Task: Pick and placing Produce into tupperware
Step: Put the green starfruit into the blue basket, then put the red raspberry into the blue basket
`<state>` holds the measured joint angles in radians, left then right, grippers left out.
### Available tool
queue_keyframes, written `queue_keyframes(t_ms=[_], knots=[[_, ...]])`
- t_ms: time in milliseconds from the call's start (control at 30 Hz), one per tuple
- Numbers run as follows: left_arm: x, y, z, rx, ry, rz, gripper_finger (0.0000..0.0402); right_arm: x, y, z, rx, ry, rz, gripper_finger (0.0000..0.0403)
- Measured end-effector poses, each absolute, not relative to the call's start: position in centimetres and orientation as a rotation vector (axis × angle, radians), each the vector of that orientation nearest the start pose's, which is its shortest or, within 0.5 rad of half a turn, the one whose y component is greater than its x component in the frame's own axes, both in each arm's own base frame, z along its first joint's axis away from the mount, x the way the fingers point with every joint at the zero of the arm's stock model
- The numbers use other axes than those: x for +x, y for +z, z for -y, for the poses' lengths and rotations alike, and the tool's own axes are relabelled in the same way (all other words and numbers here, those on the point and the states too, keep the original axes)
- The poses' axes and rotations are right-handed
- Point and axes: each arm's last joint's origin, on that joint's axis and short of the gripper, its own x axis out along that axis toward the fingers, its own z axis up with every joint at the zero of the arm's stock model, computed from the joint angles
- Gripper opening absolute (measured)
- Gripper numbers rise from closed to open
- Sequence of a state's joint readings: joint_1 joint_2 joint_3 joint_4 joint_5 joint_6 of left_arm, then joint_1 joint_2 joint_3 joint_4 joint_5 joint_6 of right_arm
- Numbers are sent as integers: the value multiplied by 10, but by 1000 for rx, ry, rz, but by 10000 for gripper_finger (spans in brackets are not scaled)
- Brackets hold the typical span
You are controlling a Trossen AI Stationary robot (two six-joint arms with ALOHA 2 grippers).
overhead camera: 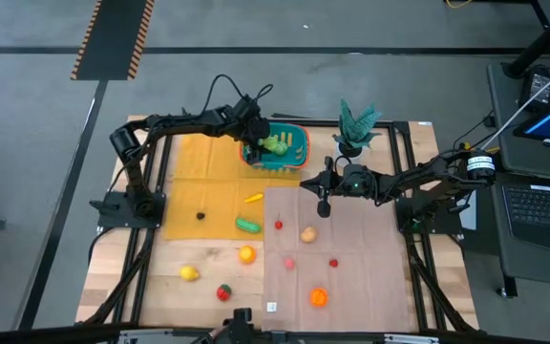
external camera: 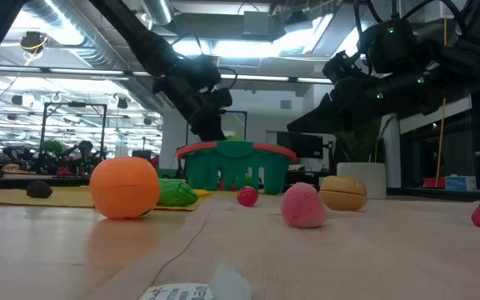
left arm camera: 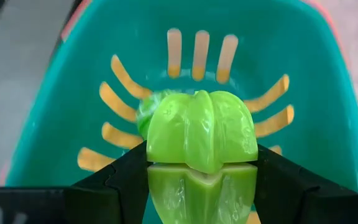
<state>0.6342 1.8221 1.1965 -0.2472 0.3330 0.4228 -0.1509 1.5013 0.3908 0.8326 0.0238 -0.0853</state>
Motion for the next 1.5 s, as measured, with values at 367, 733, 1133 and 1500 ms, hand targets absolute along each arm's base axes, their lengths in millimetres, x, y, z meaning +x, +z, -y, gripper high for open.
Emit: queue_keyframes(t_ms=[367,733,1133,1500], knots=[[313,189,-219,7,136,-827,228,254,147,39,-66,-162,-285,28],[312,188,-220,37,205,-866,236,254,147,39,-67,-162,-285,28],[315,189,-219,70,314,-896,246,254,147,39,-65,-160,-285,28],[315,190,-218,83,337,-904,247,254,147,39,-66,-160,-285,28]])
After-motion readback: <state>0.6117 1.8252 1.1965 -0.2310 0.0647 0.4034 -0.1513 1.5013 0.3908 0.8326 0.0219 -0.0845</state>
